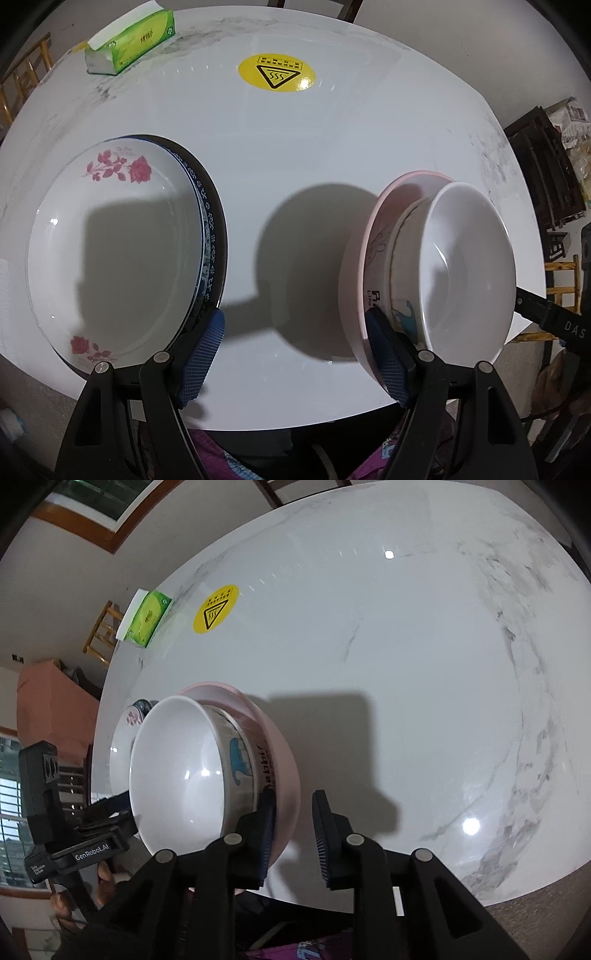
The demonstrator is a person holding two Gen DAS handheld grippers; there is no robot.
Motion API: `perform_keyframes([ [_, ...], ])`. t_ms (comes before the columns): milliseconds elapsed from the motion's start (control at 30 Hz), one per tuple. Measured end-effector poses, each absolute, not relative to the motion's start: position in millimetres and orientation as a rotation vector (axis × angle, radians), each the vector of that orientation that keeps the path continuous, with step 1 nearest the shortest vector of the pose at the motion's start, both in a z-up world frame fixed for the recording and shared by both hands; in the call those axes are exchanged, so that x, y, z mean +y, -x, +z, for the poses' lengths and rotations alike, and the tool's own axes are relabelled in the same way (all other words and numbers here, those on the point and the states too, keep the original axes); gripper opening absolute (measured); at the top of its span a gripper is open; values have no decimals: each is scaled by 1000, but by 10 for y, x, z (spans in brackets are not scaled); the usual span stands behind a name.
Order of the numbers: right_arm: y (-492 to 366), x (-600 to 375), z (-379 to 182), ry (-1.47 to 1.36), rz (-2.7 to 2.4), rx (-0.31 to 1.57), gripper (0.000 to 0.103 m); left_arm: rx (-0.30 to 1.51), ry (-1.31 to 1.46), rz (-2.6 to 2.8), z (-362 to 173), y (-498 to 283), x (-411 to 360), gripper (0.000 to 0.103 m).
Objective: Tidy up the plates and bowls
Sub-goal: 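Lift the nested bowl stack and carry it toward the rose-patterned plates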
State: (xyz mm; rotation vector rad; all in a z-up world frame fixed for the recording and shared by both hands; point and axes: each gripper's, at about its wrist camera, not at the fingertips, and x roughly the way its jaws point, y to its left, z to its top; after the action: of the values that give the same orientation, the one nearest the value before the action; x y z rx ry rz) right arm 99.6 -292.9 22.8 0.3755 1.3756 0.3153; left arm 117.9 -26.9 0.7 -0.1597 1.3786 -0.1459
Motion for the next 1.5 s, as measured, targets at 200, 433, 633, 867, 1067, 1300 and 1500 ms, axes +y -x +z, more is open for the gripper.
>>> perform_keyframes([
  [200,-1001,-2922,183,-370,300,1388,22,1388,30,-114,88,-1167,-447,74],
  [433,-944,-2917,178,-380,342,1382,15,1329,241,-116,35,-1160,-249,60],
  [633,-937,-2829,220,-334,343,1375,15,1273,170,-181,164,-1156,-496,7],
  [867,-911,-2832,220,-341,347,1356,15,1270,289,-225,129,-1179,-350,9],
  [1067,-909,-2814,220,-324,346,1359,15,1277,324,-235,109,-1182,-303,9],
  [1300,-933,-2828,193,-360,330,1385,17,1305,312,-212,82,-1207,-328,15],
  [1500,-865,-2843,207,-353,346,1332,15,1274,274,-234,102,-1168,-378,9],
])
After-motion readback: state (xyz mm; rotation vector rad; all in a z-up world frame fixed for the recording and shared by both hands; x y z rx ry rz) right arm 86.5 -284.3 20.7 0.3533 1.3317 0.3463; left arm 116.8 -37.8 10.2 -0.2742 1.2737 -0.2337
